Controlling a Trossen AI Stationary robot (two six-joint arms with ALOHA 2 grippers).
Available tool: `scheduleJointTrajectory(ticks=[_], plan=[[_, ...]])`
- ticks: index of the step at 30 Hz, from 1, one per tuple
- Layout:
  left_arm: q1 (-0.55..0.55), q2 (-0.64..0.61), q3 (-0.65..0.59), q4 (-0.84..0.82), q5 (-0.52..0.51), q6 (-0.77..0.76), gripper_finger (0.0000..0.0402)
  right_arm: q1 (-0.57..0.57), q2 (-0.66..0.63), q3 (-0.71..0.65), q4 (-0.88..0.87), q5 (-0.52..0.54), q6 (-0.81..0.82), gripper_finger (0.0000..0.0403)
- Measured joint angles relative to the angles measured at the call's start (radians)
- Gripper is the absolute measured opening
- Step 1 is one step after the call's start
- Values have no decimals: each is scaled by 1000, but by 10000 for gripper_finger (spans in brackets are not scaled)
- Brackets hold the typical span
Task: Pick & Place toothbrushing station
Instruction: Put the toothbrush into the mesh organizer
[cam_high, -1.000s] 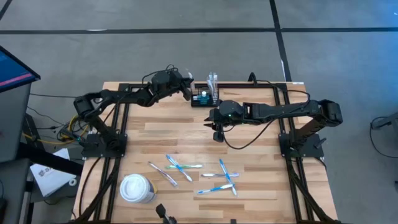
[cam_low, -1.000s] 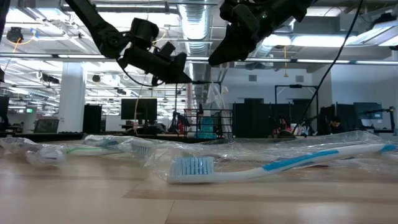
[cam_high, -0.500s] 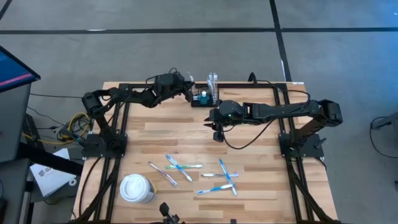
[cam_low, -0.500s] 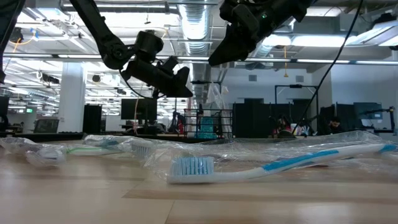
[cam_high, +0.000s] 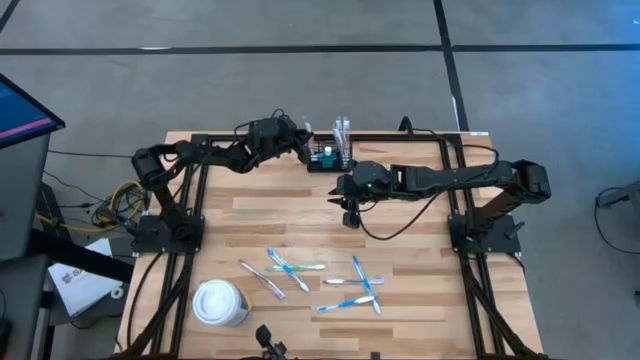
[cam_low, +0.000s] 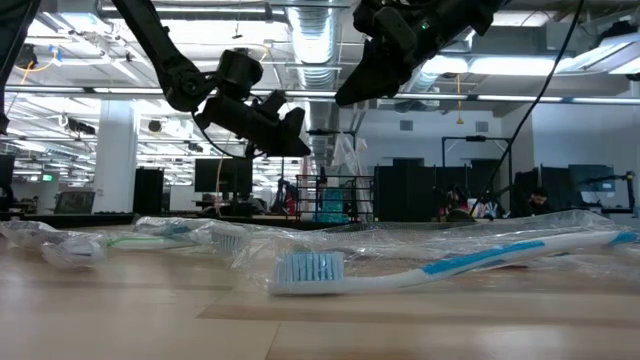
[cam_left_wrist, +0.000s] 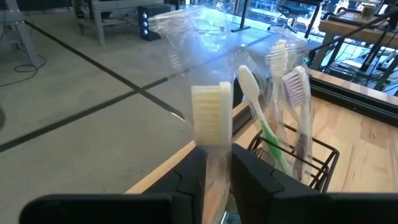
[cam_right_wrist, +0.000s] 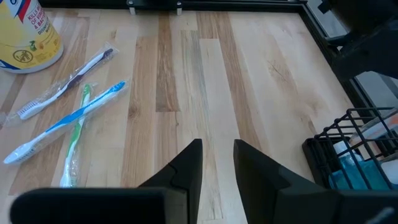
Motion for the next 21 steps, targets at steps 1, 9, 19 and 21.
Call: scheduleJointTrajectory(ticks=[1, 9, 19, 21], plan=[[0, 0, 0, 0, -1, 0, 67, 0, 0, 0, 0, 0, 0, 82], [6, -6, 0, 4, -7, 6, 85, 0, 0, 0, -1, 0, 1, 82], [6, -6, 0, 2, 7, 6, 141, 0, 0, 0, -2, 0, 1, 82], [6, -6, 0, 2, 8, 7, 157, 0, 0, 0, -2, 0, 1, 82]])
